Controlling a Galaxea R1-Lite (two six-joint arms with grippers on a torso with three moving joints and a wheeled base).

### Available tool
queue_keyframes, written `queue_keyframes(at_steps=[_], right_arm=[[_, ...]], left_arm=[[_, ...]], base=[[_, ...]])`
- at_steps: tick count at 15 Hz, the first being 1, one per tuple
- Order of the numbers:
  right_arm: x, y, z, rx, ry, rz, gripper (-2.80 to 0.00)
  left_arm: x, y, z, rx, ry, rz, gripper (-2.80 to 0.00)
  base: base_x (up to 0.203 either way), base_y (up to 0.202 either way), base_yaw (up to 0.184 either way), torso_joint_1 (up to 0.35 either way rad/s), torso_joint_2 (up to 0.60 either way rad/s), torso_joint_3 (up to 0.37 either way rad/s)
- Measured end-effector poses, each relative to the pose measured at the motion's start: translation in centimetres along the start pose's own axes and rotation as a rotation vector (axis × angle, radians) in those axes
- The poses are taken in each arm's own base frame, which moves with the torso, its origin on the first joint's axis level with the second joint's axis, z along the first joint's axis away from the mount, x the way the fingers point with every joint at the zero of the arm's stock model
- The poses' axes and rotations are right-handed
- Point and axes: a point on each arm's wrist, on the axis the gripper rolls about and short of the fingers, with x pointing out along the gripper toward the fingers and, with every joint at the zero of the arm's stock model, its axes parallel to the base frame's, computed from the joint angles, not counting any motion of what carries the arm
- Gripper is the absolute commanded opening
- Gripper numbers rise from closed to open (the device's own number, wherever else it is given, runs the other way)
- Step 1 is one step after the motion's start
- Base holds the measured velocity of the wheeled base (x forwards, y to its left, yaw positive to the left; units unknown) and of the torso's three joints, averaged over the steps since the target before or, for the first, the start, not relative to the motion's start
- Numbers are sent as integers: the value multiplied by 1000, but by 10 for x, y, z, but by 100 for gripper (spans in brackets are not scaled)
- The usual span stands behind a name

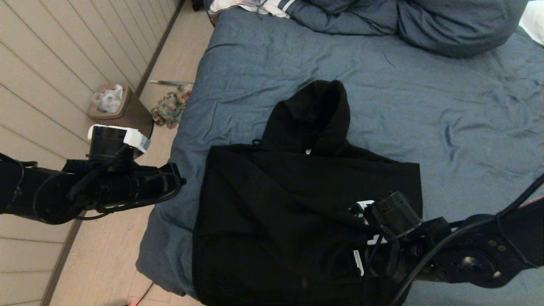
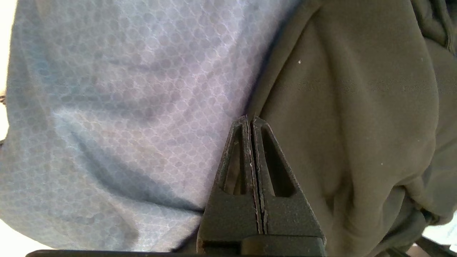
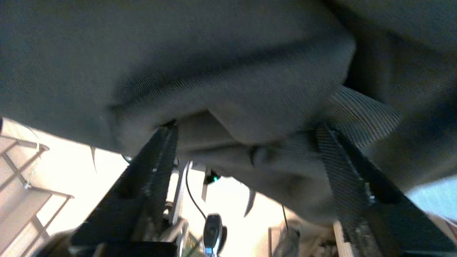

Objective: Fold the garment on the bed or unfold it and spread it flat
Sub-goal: Fold the black sweatshirt

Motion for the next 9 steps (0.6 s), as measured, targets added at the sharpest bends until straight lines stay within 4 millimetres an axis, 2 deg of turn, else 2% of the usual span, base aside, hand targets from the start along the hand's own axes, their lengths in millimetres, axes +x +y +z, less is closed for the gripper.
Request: queue_keyframes(at_steps=[5,9], right_arm=[[10,1,5,7,-18,-1,-280],[10,4,11,4,-49,-25,-280]], left_arm=[[3,-1,-3,3,12,0,-280],[4,-1,-4,7,11,-1,-280]], base=[[0,0,0,0,0,0],[0,0,0,0,0,0]])
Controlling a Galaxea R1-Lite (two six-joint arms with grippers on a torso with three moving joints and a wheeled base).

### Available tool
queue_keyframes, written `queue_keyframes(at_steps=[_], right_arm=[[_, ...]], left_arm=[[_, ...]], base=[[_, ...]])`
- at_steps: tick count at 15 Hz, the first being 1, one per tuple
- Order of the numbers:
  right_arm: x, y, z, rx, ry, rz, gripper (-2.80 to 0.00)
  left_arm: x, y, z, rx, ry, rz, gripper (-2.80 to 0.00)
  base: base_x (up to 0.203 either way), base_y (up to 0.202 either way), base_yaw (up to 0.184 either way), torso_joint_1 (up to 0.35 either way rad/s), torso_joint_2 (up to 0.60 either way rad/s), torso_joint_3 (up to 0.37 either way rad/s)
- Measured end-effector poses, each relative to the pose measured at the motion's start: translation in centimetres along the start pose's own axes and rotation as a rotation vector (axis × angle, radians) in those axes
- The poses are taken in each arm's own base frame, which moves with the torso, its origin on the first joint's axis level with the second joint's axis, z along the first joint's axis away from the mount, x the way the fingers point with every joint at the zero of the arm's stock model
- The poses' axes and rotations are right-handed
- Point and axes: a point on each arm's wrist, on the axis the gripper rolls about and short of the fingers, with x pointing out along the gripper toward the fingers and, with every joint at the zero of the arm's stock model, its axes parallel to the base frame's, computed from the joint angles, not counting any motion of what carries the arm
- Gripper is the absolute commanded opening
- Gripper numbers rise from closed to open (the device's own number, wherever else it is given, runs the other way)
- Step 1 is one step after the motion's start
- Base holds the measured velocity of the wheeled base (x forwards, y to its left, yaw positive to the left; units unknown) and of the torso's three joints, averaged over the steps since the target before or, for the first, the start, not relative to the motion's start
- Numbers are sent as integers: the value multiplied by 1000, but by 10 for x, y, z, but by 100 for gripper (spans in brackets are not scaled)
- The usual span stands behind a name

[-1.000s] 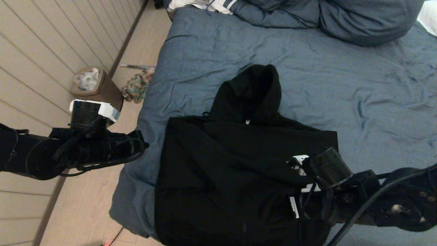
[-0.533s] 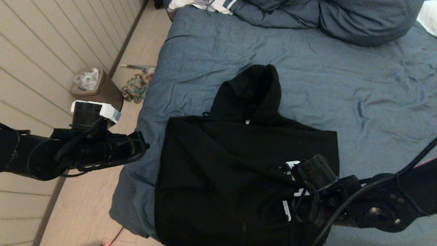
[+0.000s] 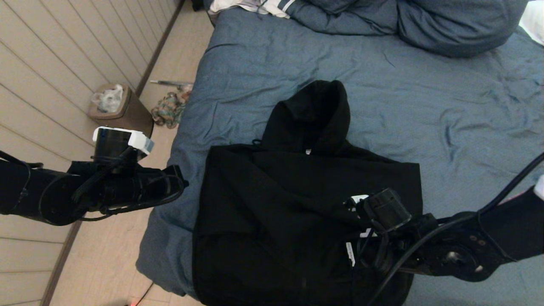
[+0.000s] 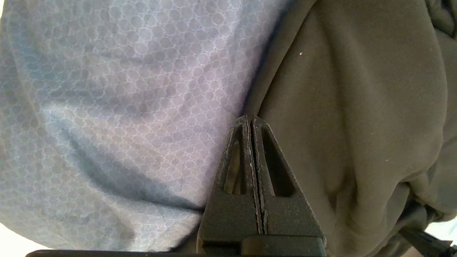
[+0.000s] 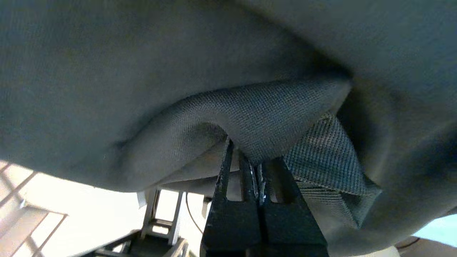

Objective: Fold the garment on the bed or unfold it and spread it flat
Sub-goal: Fold the black sweatshirt

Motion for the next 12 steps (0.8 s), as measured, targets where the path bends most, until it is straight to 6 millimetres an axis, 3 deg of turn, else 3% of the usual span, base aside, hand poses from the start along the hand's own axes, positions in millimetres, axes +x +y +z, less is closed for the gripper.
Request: queue_keyframes(at_steps=[3,6,9,12], right_arm=[[-15,8,3,-16,-46,27,-280],[-48,15,15,-21,-147,82,-280],[-81,16,36,-4,-235,102,-280],[-103,4,64,46,-321,78,-280]], left_arm=[[0,1,-1,-1,1,1,-280],[0,1,-1,0,3,2,-280],[1,0,-2,1,4,1,-280],[1,-2,-4,4,10,-2,-280]], base=[[0,0,0,0,0,0],[0,0,0,0,0,0],[0,0,0,0,0,0],[0,0,0,0,0,0]])
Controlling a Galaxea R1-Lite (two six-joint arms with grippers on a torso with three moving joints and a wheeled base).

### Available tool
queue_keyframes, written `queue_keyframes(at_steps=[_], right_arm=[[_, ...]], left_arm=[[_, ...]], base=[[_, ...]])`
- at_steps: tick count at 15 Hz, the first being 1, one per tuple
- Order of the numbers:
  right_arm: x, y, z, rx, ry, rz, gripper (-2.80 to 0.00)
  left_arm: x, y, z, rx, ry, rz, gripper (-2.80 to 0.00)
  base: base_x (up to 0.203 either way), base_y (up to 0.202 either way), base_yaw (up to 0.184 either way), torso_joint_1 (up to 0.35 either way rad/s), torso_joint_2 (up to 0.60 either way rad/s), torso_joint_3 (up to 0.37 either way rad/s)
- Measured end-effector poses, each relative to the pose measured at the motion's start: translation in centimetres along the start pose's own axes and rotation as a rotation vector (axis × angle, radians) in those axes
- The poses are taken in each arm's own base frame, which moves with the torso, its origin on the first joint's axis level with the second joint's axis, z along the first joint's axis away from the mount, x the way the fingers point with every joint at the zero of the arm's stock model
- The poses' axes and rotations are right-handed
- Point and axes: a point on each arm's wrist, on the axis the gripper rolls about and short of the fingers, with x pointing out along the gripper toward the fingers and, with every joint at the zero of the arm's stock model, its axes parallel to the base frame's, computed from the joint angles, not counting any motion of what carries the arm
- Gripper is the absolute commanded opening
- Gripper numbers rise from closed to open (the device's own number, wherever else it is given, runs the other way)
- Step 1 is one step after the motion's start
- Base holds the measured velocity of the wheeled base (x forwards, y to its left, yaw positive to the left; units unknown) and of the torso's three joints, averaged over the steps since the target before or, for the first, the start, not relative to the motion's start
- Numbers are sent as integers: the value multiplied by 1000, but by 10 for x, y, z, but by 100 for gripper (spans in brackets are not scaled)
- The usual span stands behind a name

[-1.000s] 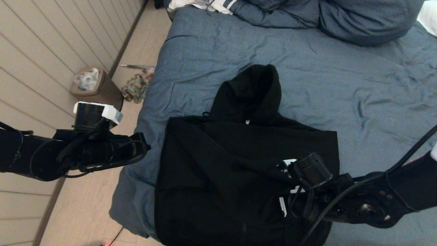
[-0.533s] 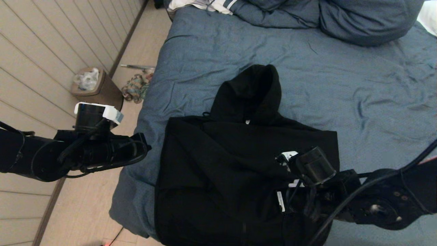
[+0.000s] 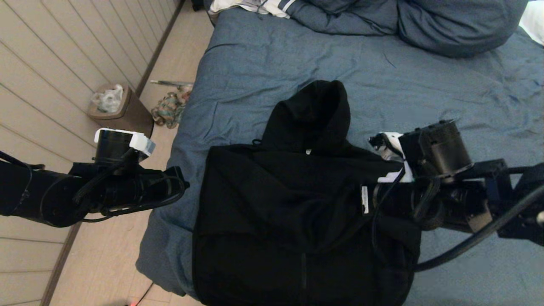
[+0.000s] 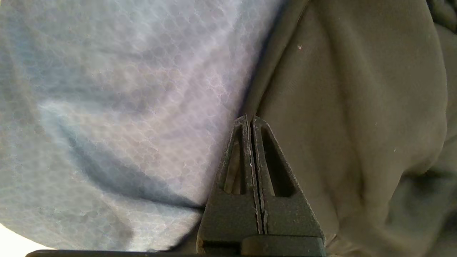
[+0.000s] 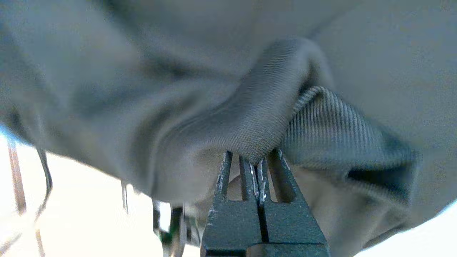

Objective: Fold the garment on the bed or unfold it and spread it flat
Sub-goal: Fold the black sweatshirt

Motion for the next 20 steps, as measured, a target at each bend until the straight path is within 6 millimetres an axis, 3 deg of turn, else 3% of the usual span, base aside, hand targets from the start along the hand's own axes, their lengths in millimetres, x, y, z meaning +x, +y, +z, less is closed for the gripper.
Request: queue_keyframes(at_steps=[8,14,17,20], right_arm=[[-22,-6,38,45,-106,-3,-280],[-38,-23,31,60,-84,-52,-280],[-25,-30,19,53,5,-94,-280],[5,-40,8,63,99,-150,-280]], left_arm=[[8,0,0,6,-48,4,-280],[9,1,0,6,-47,6,-280],[9,1,0,6,-49,8,-280],[11,1,0,5,-47,8,-280]], base=[[0,0,0,0,0,0],[0,0,0,0,0,0],[0,0,0,0,0,0],[0,0,0,0,0,0]])
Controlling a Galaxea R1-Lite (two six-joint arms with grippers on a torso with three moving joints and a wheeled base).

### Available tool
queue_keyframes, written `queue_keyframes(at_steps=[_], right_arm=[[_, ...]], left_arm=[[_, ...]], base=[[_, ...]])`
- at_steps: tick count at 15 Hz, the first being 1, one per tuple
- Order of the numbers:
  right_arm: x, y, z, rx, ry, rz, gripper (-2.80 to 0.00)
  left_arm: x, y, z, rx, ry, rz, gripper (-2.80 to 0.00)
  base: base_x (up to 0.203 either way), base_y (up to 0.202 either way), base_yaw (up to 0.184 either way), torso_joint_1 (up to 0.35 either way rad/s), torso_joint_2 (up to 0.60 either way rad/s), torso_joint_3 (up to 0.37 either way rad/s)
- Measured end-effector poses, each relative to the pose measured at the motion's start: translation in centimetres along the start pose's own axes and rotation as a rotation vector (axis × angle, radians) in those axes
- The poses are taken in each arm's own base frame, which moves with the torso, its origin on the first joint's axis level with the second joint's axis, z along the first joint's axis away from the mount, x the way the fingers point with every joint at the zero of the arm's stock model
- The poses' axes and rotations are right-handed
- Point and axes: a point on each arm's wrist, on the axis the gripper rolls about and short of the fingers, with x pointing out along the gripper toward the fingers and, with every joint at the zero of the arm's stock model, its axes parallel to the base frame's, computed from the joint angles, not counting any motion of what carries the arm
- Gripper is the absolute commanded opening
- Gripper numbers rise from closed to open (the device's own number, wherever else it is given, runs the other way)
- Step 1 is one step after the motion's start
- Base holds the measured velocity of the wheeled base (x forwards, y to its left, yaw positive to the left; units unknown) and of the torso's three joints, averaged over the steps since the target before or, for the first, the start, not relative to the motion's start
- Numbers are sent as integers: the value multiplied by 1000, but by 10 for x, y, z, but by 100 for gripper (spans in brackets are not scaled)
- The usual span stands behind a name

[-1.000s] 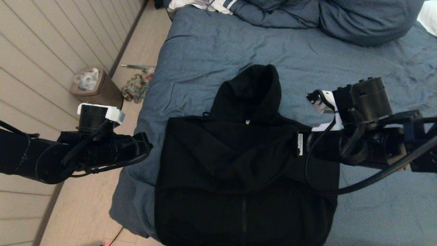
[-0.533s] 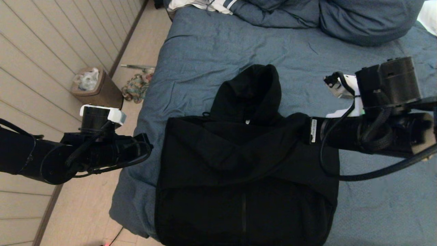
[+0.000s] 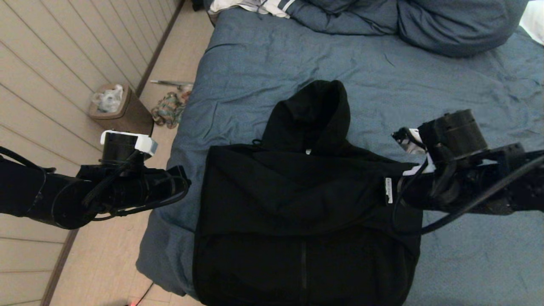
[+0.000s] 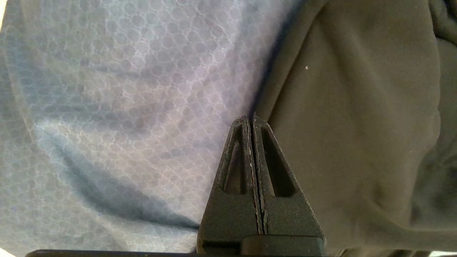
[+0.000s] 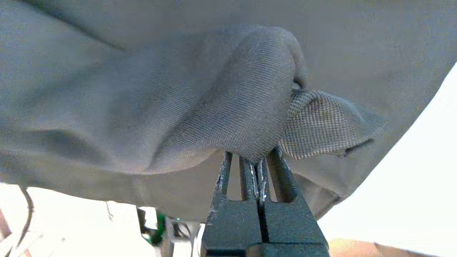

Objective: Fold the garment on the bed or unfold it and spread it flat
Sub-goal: Fold the black sweatshirt

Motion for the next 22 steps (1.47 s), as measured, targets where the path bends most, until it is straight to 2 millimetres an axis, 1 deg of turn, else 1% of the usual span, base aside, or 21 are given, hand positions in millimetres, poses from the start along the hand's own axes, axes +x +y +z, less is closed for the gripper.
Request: queue_keyframes(at_steps=[1,3,4,5,7,10,13,16,18,19,22], right_arm=[[12,-4,-2,6,30,-22,0],[32,-14,-5,27,61,-55,0],[38,-19,-6,38,70,-53,0],[41,-23,-8,48,83,-46,0],[40,-34,-7,80,95,-13,0],[24,-53,0,145,75,93,0],[-3,-64,7,194,27,226,0],[-29,-63,8,296,19,406,0],[-40,-62,4,348,55,532,0],[-44,-62,1,352,60,558,0],[-50,-71,-13,376,61,533,0]], left_arm=[[1,0,0,0,2,1,-280],[2,1,0,0,4,2,-280],[3,1,-1,0,5,3,-280],[3,1,-1,0,6,3,-280],[3,1,-1,-1,7,4,-280],[3,1,-1,0,6,5,-280],[-5,-2,3,-4,-20,0,-280],[-28,-6,14,-32,-60,-33,-280],[-46,-9,18,-56,-41,-88,-280],[-55,-9,20,-70,-12,-128,-280],[-80,-4,21,-101,133,-286,-280]], base=[[0,0,0,0,0,0],[0,0,0,0,0,0],[0,0,0,0,0,0],[0,0,0,0,0,0],[0,0,0,0,0,0],[0,0,0,0,0,0],[0,0,0,0,0,0],[0,0,0,0,0,0],[0,0,0,0,0,0],[0,0,0,0,0,0],[0,0,0,0,0,0]])
